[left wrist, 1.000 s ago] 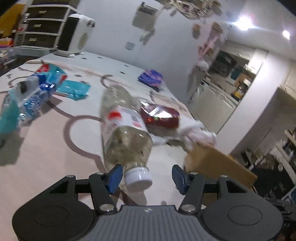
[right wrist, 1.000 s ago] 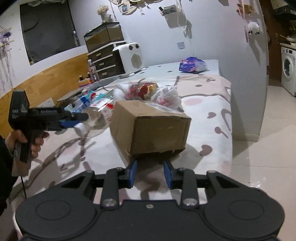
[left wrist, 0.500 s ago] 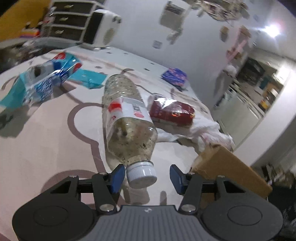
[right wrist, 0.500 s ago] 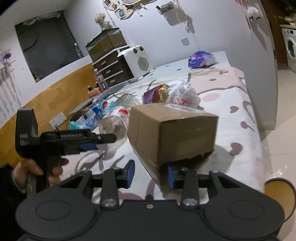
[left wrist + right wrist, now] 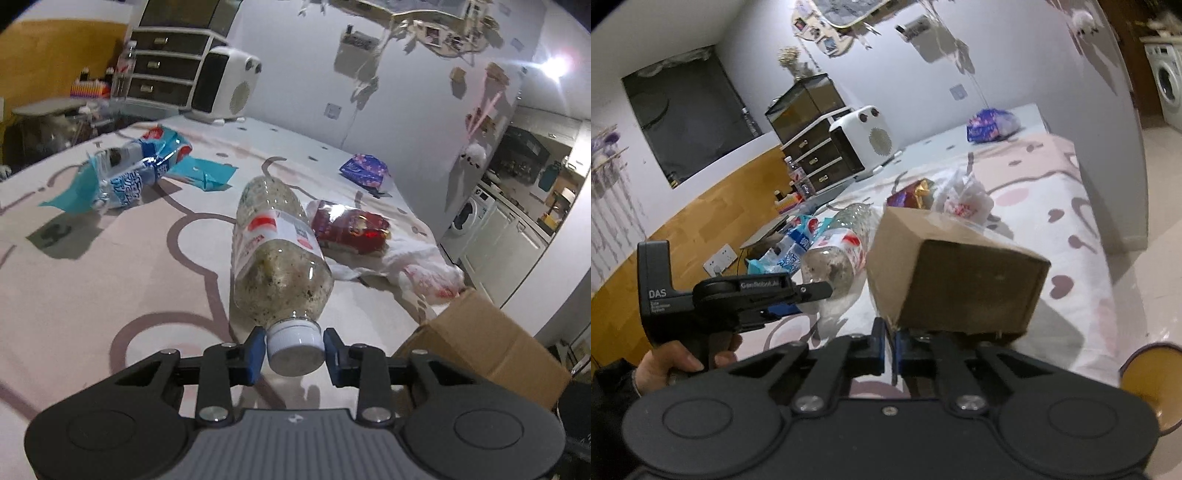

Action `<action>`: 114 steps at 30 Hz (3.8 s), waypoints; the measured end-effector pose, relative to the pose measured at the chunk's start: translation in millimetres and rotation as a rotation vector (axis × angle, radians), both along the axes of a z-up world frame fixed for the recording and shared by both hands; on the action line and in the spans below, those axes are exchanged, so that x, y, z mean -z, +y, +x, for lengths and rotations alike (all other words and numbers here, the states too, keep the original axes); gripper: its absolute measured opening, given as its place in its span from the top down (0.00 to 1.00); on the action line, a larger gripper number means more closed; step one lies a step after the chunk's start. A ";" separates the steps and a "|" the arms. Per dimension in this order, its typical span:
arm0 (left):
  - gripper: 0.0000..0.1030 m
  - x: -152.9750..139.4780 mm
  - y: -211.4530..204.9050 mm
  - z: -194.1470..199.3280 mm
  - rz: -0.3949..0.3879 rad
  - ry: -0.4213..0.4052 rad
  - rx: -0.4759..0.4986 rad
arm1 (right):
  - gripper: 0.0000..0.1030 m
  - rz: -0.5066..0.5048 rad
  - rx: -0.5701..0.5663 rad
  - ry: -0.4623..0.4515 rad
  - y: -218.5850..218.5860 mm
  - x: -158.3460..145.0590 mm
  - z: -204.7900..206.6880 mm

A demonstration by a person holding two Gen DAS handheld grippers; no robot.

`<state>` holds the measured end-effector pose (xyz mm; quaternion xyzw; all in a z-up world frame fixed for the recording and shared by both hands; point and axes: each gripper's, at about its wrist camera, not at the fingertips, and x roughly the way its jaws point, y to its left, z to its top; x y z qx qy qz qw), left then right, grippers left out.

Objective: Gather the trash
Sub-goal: 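Grasp the clear plastic bottle cap with the left tool while the right tool grasps the cardboard box, then carry the bottle and cardboard box with both tools toward the yellow wastebasket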

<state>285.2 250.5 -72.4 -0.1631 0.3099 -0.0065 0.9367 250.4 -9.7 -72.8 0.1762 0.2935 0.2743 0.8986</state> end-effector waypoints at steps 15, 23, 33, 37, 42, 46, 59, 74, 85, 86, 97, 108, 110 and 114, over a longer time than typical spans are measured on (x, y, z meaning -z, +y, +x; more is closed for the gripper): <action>0.66 6.0 -41.2 -124.5 0.071 -0.093 0.020 | 0.97 -0.091 -0.040 -0.108 -21.1 -13.9 -70.0; 0.66 18.4 -71.6 -171.5 0.114 -0.108 -0.010 | 0.97 -0.093 -0.055 -0.111 -36.5 1.5 -109.2; 0.30 32.3 -70.3 -174.2 -0.070 -0.115 -0.104 | 0.97 -0.030 -0.049 -0.060 -43.0 18.1 -120.3; 0.18 24.5 -60.8 -169.8 -0.063 -0.136 -0.181 | 0.97 -0.028 -0.050 -0.061 -43.1 19.4 -120.6; 0.09 11.1 -48.4 -160.0 -0.058 -0.145 -0.220 | 0.97 -0.021 -0.042 -0.062 -42.4 21.1 -118.8; 0.08 -1.4 -58.9 -147.3 0.029 -0.146 -0.213 | 0.96 -0.001 -0.032 -0.047 -38.9 24.1 -118.1; 0.23 13.2 -78.3 -104.6 0.134 -0.060 -0.270 | 0.91 0.090 0.068 -0.004 -47.2 26.9 -119.7; 0.36 12.8 -76.8 -130.3 0.106 -0.125 -0.225 | 0.94 0.047 0.119 -0.054 -32.7 23.6 -113.4; 0.36 -11.7 -83.3 -160.0 0.078 -0.211 -0.193 | 0.97 -0.117 0.081 -0.200 -32.3 -2.7 -126.7; 0.36 -14.1 -84.9 -162.0 0.078 -0.219 -0.189 | 0.97 -0.122 0.082 -0.212 -33.6 -5.2 -128.6; 0.36 -38.8 -126.4 -165.1 0.096 -0.281 -0.091 | 0.97 -0.147 0.150 -0.286 -67.0 -27.8 -145.3; 0.36 -31.5 -208.2 -145.2 0.085 -0.263 0.062 | 0.97 -0.191 0.291 -0.267 -145.2 -25.6 -153.5; 0.36 -28.8 -224.0 -140.8 0.080 -0.258 0.088 | 0.97 -0.200 0.319 -0.258 -161.1 -23.1 -154.6; 0.36 -22.0 -253.7 -133.7 0.067 -0.246 0.136 | 0.97 -0.217 0.368 -0.241 -189.4 -18.3 -155.6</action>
